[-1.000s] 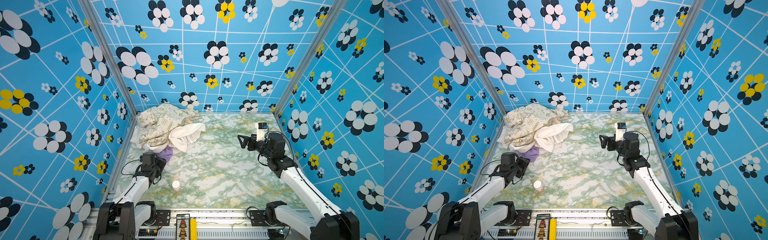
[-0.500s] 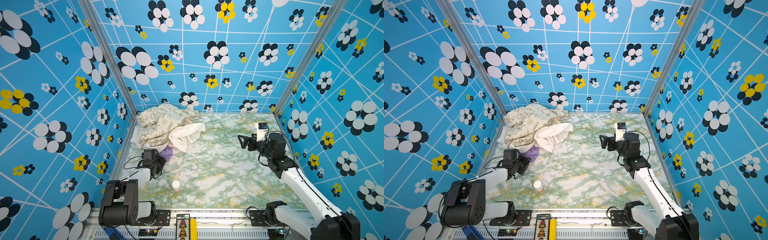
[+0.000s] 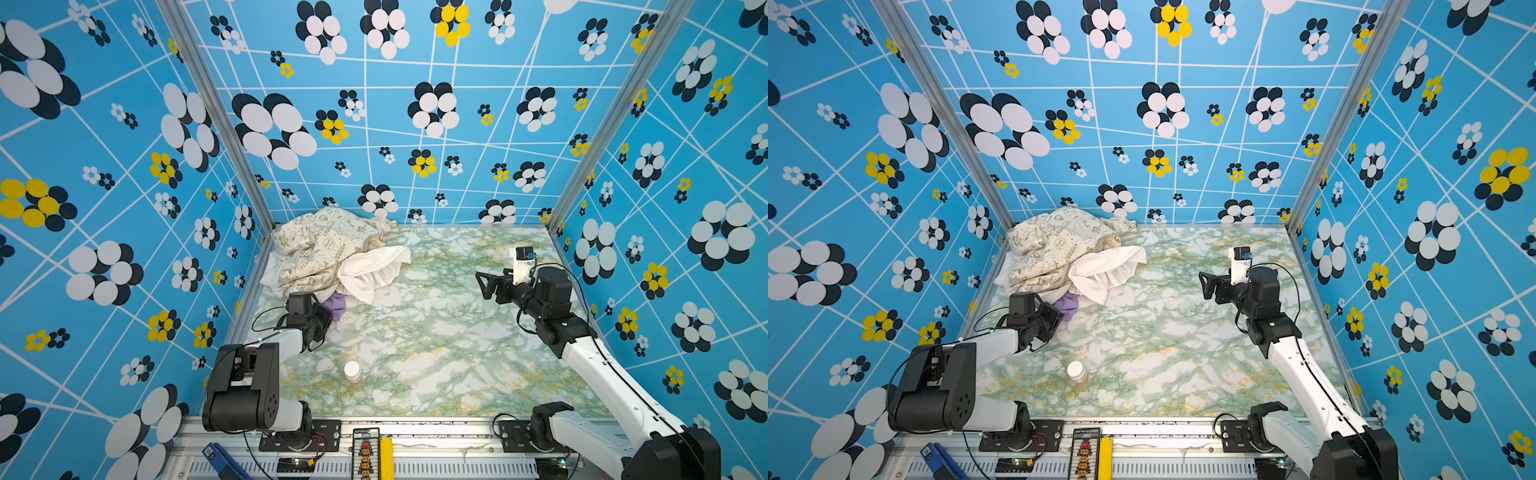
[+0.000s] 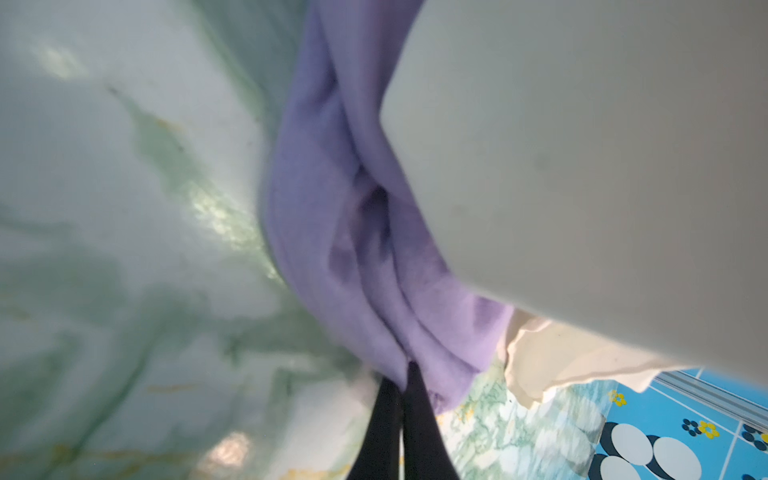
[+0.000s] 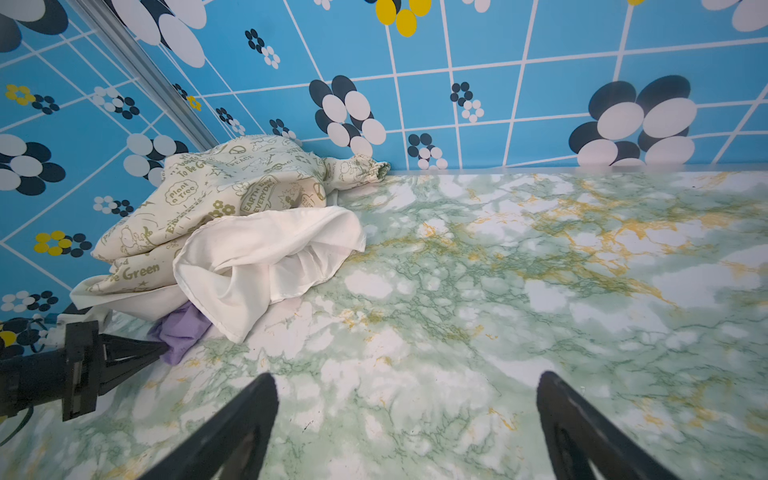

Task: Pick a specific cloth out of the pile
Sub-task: 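Reach the left gripper to the purple shirt while the right arm lifts, then grasp the purple shirt with the left gripper and lift it up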

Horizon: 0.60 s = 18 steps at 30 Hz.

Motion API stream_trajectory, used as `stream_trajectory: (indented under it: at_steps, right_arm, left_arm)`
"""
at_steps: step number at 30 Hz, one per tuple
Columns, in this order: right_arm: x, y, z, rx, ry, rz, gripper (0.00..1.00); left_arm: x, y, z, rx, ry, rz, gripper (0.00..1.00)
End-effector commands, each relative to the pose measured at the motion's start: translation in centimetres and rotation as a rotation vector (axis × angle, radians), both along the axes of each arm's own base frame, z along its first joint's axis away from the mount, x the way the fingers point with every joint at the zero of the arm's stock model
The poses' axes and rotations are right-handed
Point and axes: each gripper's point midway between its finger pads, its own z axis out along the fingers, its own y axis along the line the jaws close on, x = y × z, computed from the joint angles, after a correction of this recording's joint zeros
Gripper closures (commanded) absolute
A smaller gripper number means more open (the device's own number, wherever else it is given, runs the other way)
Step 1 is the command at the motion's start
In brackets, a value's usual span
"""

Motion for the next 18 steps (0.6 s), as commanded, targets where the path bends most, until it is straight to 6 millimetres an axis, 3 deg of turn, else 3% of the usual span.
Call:
stream_trajectory:
  at_steps: [1, 18]
  right_arm:
    - [-0.6, 0.1, -0.2, -0.019, -0.007, 0.010, 0.01]
    - [-0.6, 0.1, -0.1, -0.021, -0.024, 0.009, 0.01]
  left_arm:
    - [1.6, 0.4, 4.2, 0.024, -0.106, -0.008, 1.00]
    - [3.2, 1.3, 20.9, 0.144, -0.400, -0.014, 1.00]
